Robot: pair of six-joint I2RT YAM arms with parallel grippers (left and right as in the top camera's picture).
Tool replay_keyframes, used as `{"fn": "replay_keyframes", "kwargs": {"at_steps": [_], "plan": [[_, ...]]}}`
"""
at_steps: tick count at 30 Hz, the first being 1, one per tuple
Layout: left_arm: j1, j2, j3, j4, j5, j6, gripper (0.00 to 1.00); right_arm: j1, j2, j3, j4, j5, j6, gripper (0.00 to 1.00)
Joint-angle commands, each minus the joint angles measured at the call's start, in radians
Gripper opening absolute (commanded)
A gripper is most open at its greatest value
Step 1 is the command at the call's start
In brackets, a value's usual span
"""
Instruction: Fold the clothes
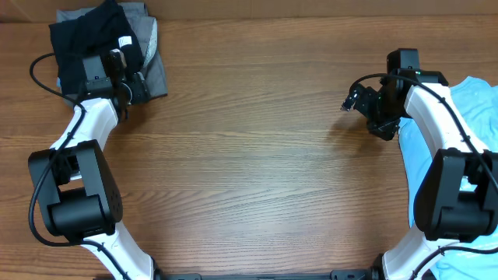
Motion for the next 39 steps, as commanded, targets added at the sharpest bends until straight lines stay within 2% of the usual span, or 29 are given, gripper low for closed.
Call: {"fn": "replay_keyframes", "kwargs": {"at_steps": [1, 4, 10, 12, 17, 22, 30, 36, 39], "plan": [[-0.010, 0.000, 0.027, 0.006, 0.058, 0.023, 0.66, 0.002, -0.031, 0.018, 0.003, 0.006, 0.001, 1.00], [-0.022, 0.000, 0.027, 0.011, 0.055, 0.045, 0.61, 0.002, -0.031, 0.018, 0.003, 0.006, 0.000, 1.00], [-0.049, 0.000, 0.027, 0.040, 0.018, 0.091, 0.61, 0.002, -0.031, 0.018, 0.003, 0.006, 0.000, 1.00], [-0.055, 0.000, 0.027, 0.056, 0.018, 0.091, 0.47, 0.002, -0.031, 0.018, 0.003, 0.006, 0.000, 1.00], [-0.057, 0.000, 0.026, 0.053, 0.044, 0.100, 0.31, 0.002, -0.031, 0.018, 0.003, 0.006, 0.000, 1.00], [-0.068, 0.000, 0.026, 0.000, 0.107, 0.120, 0.34, 0.002, -0.031, 0.018, 0.003, 0.006, 0.000, 1.00], [-0.093, -0.016, 0.027, -0.060, 0.187, 0.128, 0.33, 0.002, -0.031, 0.018, 0.003, 0.006, 0.000, 1.00], [-0.096, -0.101, 0.027, -0.080, 0.205, 0.136, 0.33, 0.002, -0.031, 0.018, 0.003, 0.006, 0.000, 1.00], [-0.096, -0.167, 0.027, -0.081, 0.260, 0.161, 0.28, 0.002, -0.031, 0.018, 0.003, 0.006, 0.000, 1.00]]}}
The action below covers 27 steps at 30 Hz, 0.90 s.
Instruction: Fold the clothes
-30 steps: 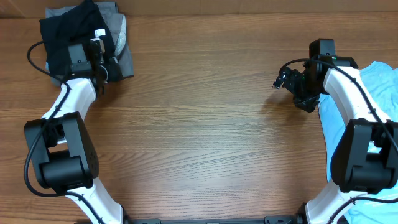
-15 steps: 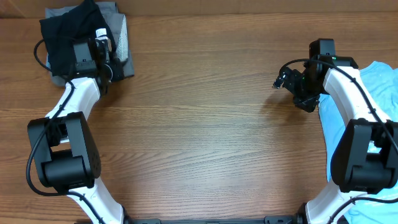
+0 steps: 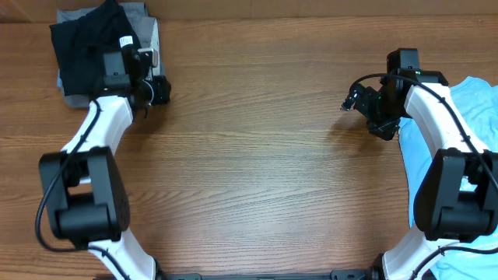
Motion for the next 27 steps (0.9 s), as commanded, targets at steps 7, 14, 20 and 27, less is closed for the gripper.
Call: {"fn": "replay_keyframes", "kwargs": {"at_steps": [7, 14, 20, 27], "plan": [[0.004, -0.242, 0.023, 0.056, 0.004, 0.040, 0.16, 0.002, -0.031, 0.018, 0.003, 0.006, 0.000, 1.00], [0.004, -0.183, 0.023, 0.135, -0.168, 0.005, 0.20, 0.002, -0.031, 0.018, 0.003, 0.006, 0.000, 1.00], [0.005, -0.052, 0.023, 0.225, -0.212, 0.005, 0.20, 0.002, -0.031, 0.018, 0.003, 0.006, 0.000, 1.00], [0.005, 0.055, 0.023, 0.216, -0.207, 0.005, 0.21, 0.002, -0.031, 0.018, 0.003, 0.006, 0.000, 1.00]]}}
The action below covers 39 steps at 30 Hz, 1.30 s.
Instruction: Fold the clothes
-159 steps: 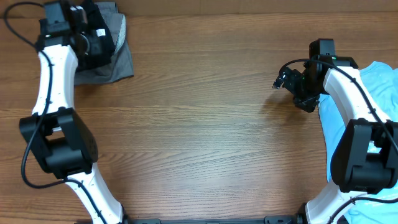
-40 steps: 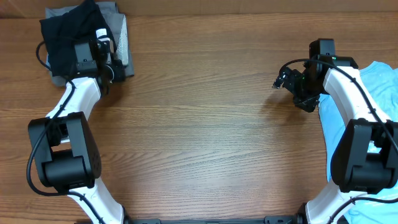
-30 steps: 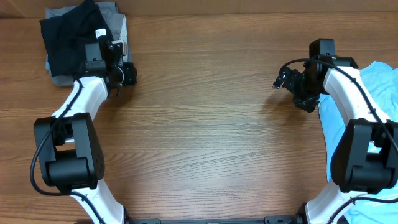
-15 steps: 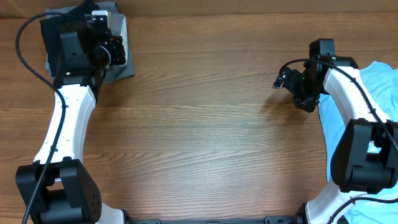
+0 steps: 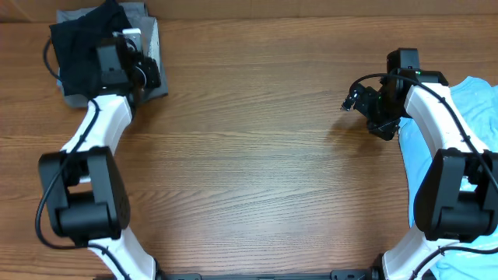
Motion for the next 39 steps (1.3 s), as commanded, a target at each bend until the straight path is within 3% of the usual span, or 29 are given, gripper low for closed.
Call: {"fn": "replay_keyframes", "kwargs": {"at_steps": [1, 8, 14, 16, 19, 24, 39], "plan": [[0.003, 0.038, 0.009, -0.002, -0.015, -0.007, 0.21, 0.002, -0.031, 0.018, 0.003, 0.006, 0.000, 1.00], [0.003, 0.044, 0.010, -0.020, 0.037, -0.006, 0.19, 0.002, -0.031, 0.018, 0.003, 0.006, 0.000, 1.00], [0.001, -0.073, 0.010, -0.055, 0.150, -0.006, 0.04, 0.002, -0.031, 0.018, 0.003, 0.006, 0.000, 1.00], [0.001, -0.135, 0.010, -0.054, 0.144, -0.006, 0.04, 0.002, -0.031, 0.018, 0.003, 0.006, 0.000, 1.00], [0.004, -0.237, 0.010, -0.030, 0.061, -0.007, 0.04, 0.002, -0.031, 0.018, 0.003, 0.006, 0.000, 1.00], [0.017, -0.301, 0.010, 0.035, -0.196, -0.003, 0.04, 0.002, -0.031, 0.018, 0.003, 0.006, 0.000, 1.00], [0.235, 0.055, 0.010, 0.072, -0.310, 0.016, 0.04, 0.002, -0.031, 0.018, 0.003, 0.006, 0.000, 1.00]]}}
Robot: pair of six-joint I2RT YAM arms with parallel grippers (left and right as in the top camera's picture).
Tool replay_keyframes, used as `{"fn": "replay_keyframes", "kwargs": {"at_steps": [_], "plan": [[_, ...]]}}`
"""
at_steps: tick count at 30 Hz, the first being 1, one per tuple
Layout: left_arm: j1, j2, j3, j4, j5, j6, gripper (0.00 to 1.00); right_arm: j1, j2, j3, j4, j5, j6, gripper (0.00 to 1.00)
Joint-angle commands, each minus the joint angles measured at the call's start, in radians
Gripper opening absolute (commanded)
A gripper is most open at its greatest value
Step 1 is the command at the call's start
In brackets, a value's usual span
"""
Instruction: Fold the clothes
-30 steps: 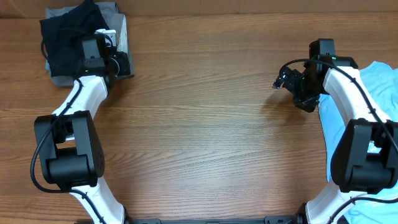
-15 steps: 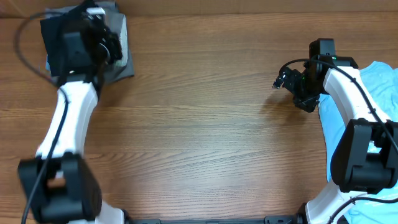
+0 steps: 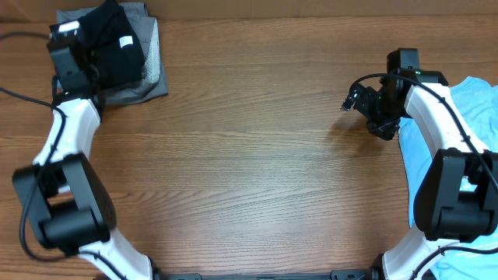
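A folded black garment [image 3: 117, 47] with a white tag lies on a folded grey garment [image 3: 148, 74] at the table's far left corner. My left gripper [image 3: 78, 66] sits at the left side of this stack, dark against the black cloth, so its fingers cannot be made out. My right gripper [image 3: 350, 99] hangs over bare wood at the right, pointing left, with nothing in it. Its finger gap is too small to judge. A light blue pile of clothes [image 3: 476, 105] lies at the right edge, partly under my right arm.
The wooden table [image 3: 249, 155] stretches between the two arms. The left arm's cable [image 3: 15, 92] loops out past the left edge. Both arm bases stand at the front edge.
My left wrist has moved from the right part of the stack to its left side, uncovering the grey garment's right edge. The right arm has not moved.
My left gripper was first at the stack's lower right part. Then it was just off the right edge of the grey garment, then back on that edge, and now at the stack's left side. The stack stays folded in place. The right arm kept still.
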Motion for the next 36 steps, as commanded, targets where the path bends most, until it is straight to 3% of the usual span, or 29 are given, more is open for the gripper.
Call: {"fn": "replay_keyframes", "kwargs": {"at_steps": [1, 10, 21, 27, 36], "plan": [[0.049, 0.074, -0.007, -0.018, -0.043, 0.015, 0.04, 0.002, -0.031, 0.018, 0.003, 0.006, 0.000, 1.00], [0.069, 0.060, -0.006, -0.036, -0.043, 0.016, 0.05, 0.002, -0.031, 0.018, 0.003, 0.006, 0.000, 1.00], [-0.073, -0.158, -0.005, 0.008, 0.013, 0.009, 0.09, 0.002, -0.031, 0.018, 0.003, 0.006, 0.000, 1.00], [-0.128, -0.100, -0.005, -0.008, 0.025, -0.095, 0.07, 0.002, -0.031, 0.018, 0.003, 0.006, 0.000, 1.00], [-0.137, 0.082, -0.005, -0.032, 0.175, -0.150, 0.11, 0.002, -0.031, 0.018, 0.003, 0.006, 0.000, 1.00]]}}
